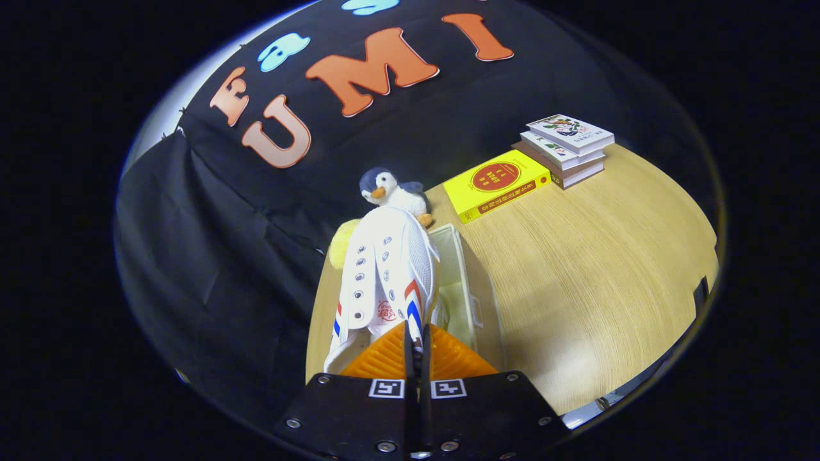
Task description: Open the storage box then place both shoes into the box .Put the left shoe in first, then the right shoe, with the right side of both shoes facing outward in a uniform manner.
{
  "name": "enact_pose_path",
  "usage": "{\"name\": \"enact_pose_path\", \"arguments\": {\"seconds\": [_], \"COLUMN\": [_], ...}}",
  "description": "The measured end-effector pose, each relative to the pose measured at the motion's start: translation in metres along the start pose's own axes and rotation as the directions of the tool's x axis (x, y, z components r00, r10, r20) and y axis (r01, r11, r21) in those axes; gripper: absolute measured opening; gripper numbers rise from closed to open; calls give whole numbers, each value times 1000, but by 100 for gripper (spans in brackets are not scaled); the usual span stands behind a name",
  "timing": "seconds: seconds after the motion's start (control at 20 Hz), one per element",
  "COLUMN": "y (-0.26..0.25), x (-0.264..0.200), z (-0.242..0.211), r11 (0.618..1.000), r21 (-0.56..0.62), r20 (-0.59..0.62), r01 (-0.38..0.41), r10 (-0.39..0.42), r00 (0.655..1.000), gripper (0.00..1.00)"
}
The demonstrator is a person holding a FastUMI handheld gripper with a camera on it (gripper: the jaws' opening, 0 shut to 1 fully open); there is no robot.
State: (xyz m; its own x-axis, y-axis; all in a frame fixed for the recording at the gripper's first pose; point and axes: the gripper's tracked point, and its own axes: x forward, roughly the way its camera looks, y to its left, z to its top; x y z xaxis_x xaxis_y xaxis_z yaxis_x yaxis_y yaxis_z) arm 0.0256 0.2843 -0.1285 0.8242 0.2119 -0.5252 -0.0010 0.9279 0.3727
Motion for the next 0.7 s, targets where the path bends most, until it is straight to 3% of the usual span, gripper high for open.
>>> {"name": "enact_pose_path", "arguments": {"seconds": [0.45,0.65,0.7], "y": [-29,-23,-16], "x": [40,48,48], "z": [-32,-40,-40], "r11": [959,950,954], "r21": [-137,-175,-177], "r20": [-15,-37,-31], "r01": [246,258,243], "r10": [-251,-269,-253], "r00": [968,963,967], "gripper": [1,4,13]}}
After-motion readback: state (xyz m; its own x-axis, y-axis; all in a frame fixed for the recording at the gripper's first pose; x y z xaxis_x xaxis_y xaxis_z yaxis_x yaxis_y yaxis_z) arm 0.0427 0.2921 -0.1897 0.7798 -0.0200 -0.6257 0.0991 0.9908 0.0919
